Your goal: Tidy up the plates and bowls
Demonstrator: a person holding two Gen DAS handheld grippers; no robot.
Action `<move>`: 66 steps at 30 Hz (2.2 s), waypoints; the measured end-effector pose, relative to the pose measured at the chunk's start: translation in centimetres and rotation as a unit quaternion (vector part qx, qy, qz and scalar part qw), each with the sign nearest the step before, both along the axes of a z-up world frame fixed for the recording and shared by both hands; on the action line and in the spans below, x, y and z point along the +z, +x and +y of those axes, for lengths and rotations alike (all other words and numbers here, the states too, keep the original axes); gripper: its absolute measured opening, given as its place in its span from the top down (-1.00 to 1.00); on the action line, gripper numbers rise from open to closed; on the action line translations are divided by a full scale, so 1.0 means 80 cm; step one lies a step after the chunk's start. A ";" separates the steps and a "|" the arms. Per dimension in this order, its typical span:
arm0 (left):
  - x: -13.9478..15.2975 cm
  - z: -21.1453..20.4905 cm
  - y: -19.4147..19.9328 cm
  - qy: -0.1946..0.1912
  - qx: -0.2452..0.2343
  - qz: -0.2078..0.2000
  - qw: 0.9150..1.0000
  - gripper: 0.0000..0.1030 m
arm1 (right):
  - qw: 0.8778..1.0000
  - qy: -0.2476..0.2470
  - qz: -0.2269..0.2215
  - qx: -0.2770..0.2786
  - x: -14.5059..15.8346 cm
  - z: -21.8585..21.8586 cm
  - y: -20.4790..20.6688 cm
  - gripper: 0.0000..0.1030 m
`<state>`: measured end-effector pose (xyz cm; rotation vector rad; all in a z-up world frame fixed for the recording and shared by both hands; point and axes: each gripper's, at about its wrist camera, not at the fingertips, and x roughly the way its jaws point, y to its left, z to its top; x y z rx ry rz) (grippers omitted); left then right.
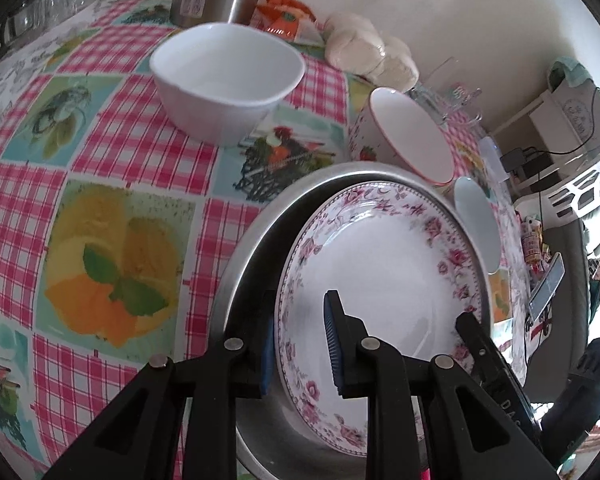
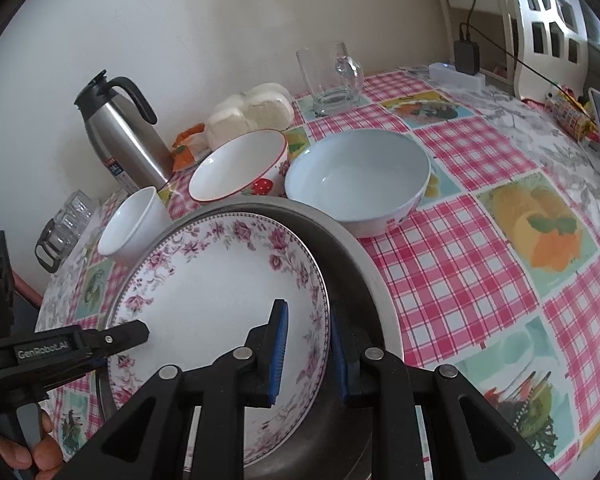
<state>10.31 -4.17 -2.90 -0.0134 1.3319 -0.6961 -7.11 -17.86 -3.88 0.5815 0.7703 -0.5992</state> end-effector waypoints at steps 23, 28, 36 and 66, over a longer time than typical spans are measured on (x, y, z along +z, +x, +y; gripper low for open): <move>-0.003 0.038 0.009 0.013 0.054 0.033 0.998 0.72 | 0.999 -0.011 0.028 0.039 -0.004 0.012 0.011 0.58; -0.001 0.031 0.002 0.034 0.042 0.028 0.998 0.72 | 0.999 -0.008 0.031 0.041 -0.004 0.011 0.012 0.58; -0.003 0.015 -0.014 0.057 0.017 0.030 0.998 0.56 | 0.998 -0.015 0.047 0.038 0.000 0.012 0.009 0.57; -0.003 0.026 0.001 0.006 0.054 0.026 0.998 0.51 | 0.997 -0.024 0.064 0.037 0.004 0.013 0.007 0.57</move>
